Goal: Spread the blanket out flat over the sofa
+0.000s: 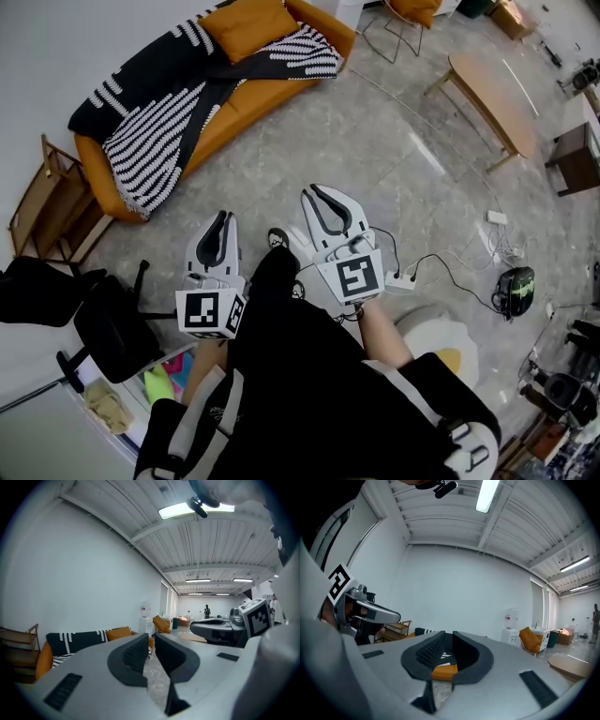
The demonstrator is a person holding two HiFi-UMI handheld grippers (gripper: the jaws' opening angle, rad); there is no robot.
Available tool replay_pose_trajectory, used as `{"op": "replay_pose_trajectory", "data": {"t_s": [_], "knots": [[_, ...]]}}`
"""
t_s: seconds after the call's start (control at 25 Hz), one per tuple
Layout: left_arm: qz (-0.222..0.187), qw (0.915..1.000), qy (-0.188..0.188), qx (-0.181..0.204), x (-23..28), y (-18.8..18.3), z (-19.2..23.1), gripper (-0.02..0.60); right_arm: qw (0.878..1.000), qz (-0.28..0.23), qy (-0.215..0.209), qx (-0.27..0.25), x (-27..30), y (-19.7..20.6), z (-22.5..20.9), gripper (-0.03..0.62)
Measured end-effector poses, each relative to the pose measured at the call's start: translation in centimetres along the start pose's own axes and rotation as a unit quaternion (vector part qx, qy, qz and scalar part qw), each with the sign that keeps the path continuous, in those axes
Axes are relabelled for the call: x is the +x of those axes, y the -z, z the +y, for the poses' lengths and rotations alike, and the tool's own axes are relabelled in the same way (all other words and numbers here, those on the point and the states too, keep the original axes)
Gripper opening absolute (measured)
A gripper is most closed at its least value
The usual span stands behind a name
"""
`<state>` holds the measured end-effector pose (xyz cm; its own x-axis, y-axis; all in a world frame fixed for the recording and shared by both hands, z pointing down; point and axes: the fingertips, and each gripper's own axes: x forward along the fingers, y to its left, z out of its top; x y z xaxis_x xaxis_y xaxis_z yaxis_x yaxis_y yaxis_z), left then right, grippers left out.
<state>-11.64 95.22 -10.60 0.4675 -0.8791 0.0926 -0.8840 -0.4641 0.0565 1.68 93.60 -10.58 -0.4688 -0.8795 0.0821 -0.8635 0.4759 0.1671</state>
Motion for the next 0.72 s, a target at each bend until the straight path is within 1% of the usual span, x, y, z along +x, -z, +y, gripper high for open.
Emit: {"op": "replay_pose_trajectory", "data": {"t_s": [0.04,0.08,0.16,0.2,0.28,0.36,0.52,0.72], "knots": [[0.002,1.0,-0.001,-0.002,0.4,0.2,0.0,0.029,1.0,0.002,0.001,0.001,0.2,0.3,-0.3,0.065],[0.004,1.0,-0.001,-0.004,0.8,0.4,0.0,0.05,1.0,0.003,0.001,0.001,0.4,0.5,-0.6,0.077],[0.006,0.9999,0.002,-0.01,1.6,0.3,0.0,0.164,1.0,0.005,-0.001,0.004,0.8,0.6,-1.1,0.113],[0.007,0.9999,0.004,-0.013,2.1,0.3,0.1,0.194,1.0,0.008,-0.001,0.005,1.0,0.5,-1.4,0.123],[0.006,0.9998,0.005,-0.021,3.3,0.2,0.3,0.218,1.0,0.014,-0.002,0.008,1.7,0.7,-2.1,0.154],[0.006,0.9996,0.006,-0.026,4.5,0.3,0.7,0.232,1.0,0.017,-0.004,0.008,2.7,1.1,-2.8,0.179],[0.014,0.9994,0.015,-0.03,7.8,0.9,2.3,0.238,0.999,0.033,-0.001,0.007,5.5,2.4,-4.7,0.203],[0.017,0.999,0.009,-0.04,13.1,0.7,5.2,0.238,0.999,0.044,0.001,-0.012,9.4,3.0,-8.2,0.216]]}}
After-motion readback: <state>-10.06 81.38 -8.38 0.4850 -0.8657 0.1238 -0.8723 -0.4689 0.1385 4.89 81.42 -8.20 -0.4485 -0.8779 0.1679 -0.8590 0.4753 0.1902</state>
